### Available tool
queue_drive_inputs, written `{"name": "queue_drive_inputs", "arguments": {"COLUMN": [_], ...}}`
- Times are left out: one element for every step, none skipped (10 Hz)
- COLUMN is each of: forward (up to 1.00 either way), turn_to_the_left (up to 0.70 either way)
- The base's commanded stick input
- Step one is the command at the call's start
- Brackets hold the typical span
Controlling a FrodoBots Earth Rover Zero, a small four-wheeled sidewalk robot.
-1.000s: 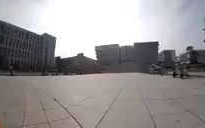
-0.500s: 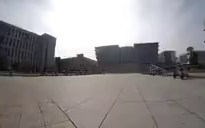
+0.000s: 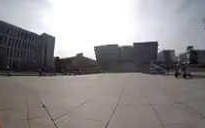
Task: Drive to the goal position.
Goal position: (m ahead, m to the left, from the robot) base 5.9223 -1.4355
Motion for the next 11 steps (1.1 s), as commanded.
{"name": "queue_drive_inputs", "arguments": {"forward": [1.0, 1.0, 1.0, 1.0, 1.0, 1.0, 1.0, 1.0, 1.0, 1.0, 1.0], "turn_to_the_left": [0.0, 0.0, 0.0, 0.0, 0.0, 0.0, 0.0, 0.0, 0.0, 0.0, 0.0]}}
